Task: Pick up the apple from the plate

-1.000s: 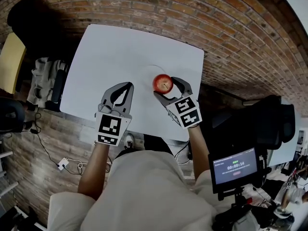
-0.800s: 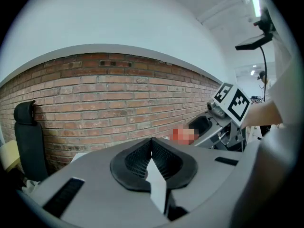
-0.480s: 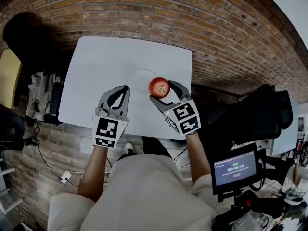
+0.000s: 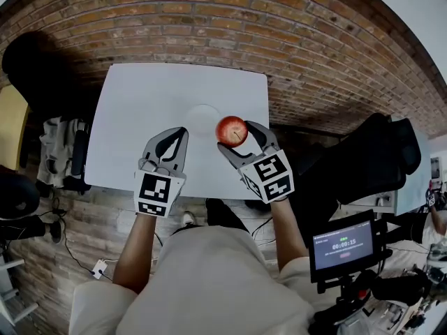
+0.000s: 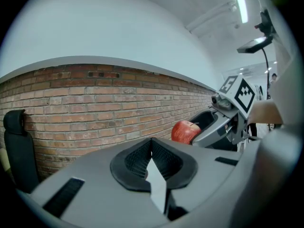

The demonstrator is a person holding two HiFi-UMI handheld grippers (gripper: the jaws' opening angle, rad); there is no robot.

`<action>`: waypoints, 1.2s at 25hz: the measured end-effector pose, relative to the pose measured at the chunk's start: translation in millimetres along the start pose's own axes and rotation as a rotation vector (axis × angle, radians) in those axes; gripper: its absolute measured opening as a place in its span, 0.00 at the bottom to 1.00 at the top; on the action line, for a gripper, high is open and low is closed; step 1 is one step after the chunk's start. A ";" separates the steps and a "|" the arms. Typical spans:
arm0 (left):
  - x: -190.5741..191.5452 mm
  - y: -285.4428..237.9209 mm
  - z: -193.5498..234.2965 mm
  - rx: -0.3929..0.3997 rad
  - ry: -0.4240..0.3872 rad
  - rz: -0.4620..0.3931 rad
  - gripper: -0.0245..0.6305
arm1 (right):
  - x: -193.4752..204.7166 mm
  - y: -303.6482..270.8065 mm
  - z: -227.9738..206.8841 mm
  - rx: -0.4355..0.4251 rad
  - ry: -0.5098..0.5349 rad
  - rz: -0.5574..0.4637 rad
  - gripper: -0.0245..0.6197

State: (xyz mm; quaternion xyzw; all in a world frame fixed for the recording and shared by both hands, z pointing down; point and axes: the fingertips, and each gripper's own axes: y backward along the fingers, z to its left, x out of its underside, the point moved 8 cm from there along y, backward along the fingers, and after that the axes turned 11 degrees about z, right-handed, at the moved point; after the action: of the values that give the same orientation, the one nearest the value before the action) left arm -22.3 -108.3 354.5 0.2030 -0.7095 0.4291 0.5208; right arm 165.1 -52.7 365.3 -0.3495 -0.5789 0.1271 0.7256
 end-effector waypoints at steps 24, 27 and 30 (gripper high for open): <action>-30.3 54.4 -30.6 0.017 -0.095 -0.132 0.05 | 4.4 101.5 33.4 0.137 -0.054 -0.188 0.59; -34.4 59.3 -38.8 0.019 -0.107 -0.138 0.05 | 6.0 111.5 34.7 0.148 -0.048 -0.199 0.59; -37.7 64.5 -44.6 0.020 -0.118 -0.141 0.05 | 4.1 119.7 36.4 0.151 -0.045 -0.214 0.59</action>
State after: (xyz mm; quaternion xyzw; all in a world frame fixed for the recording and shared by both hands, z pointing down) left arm -30.3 -42.3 298.4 0.2826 -0.7185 0.3856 0.5051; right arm 159.0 49.5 293.1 -0.2274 -0.6179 0.1001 0.7460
